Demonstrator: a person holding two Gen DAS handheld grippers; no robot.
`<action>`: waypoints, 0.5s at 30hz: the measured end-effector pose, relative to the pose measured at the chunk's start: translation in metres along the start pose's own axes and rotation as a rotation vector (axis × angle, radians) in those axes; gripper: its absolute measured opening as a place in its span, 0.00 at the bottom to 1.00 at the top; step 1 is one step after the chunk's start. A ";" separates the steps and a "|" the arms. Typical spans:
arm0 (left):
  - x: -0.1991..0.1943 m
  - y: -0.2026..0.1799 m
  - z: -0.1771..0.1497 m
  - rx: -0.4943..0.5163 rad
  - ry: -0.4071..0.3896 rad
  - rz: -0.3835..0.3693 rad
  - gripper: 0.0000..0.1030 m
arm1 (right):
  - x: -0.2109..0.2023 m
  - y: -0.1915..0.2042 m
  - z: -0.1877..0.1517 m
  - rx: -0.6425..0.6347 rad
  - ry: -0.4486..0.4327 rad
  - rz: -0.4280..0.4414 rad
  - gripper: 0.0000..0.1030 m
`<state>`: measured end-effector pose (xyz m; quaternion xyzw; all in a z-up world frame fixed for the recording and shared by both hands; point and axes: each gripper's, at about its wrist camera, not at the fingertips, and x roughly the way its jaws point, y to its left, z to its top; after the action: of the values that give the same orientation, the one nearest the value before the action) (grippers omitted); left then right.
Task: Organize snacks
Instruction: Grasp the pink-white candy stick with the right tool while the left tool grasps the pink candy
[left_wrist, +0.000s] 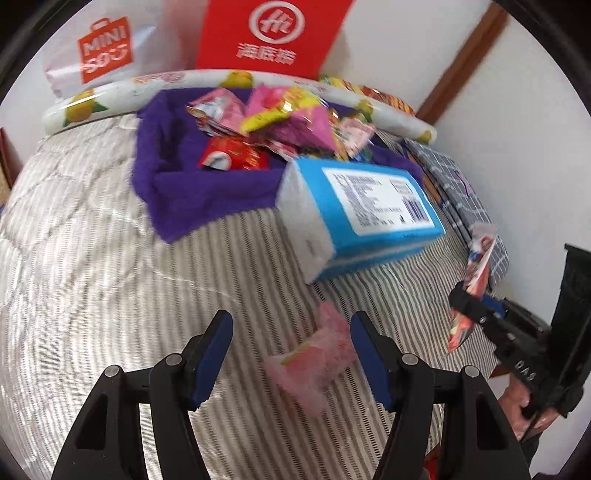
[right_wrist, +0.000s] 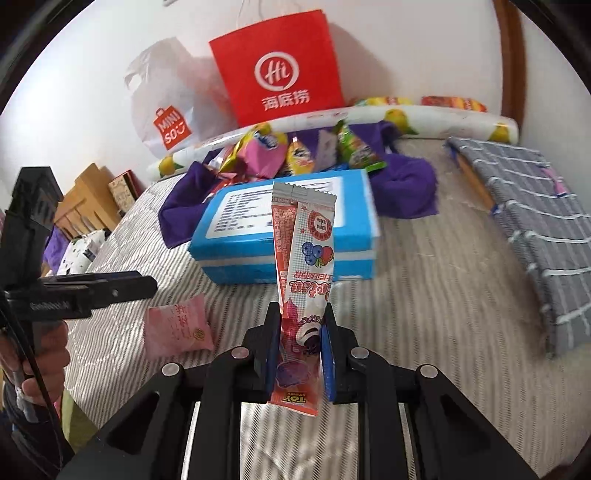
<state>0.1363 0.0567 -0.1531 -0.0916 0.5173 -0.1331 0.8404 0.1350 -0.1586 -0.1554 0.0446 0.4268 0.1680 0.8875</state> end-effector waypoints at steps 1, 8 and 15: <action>0.003 -0.002 -0.001 0.001 0.008 -0.009 0.62 | -0.004 -0.003 -0.001 0.002 -0.004 -0.006 0.19; 0.024 -0.010 -0.014 -0.008 0.083 -0.058 0.62 | -0.018 -0.017 -0.011 0.001 -0.013 -0.048 0.19; 0.025 -0.026 -0.026 0.033 0.079 -0.025 0.63 | -0.021 -0.028 -0.019 0.015 -0.014 -0.046 0.19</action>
<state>0.1208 0.0238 -0.1781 -0.0786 0.5466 -0.1556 0.8190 0.1150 -0.1931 -0.1579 0.0428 0.4229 0.1441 0.8936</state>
